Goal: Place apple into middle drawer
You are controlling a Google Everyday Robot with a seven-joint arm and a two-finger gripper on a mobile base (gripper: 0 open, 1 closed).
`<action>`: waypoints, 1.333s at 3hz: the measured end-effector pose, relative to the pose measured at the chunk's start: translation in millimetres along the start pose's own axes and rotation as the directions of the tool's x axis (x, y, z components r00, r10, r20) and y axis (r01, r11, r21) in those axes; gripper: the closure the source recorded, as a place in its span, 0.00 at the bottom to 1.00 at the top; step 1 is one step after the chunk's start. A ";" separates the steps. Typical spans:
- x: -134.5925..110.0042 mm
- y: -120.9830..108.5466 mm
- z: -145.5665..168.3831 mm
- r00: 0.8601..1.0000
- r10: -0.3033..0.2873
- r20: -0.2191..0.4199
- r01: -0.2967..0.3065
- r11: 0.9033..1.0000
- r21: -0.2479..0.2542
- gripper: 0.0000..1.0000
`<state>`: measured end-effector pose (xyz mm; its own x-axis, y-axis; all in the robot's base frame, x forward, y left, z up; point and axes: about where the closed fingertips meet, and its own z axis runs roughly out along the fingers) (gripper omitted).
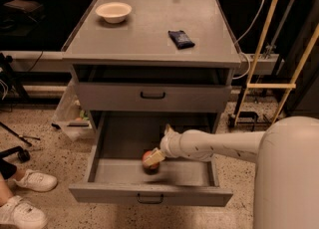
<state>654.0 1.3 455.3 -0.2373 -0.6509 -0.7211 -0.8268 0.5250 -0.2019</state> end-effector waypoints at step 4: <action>-50.4 -28.3 -169.5 0.929 0.358 -0.097 -0.319 0.904 0.283 0.00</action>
Offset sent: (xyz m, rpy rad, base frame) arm -0.0196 -0.0535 0.2191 -0.0565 -0.0133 -0.2044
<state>603.0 -73.6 609.7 -0.5660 -0.4696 -0.6776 -0.5275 0.8379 -0.1401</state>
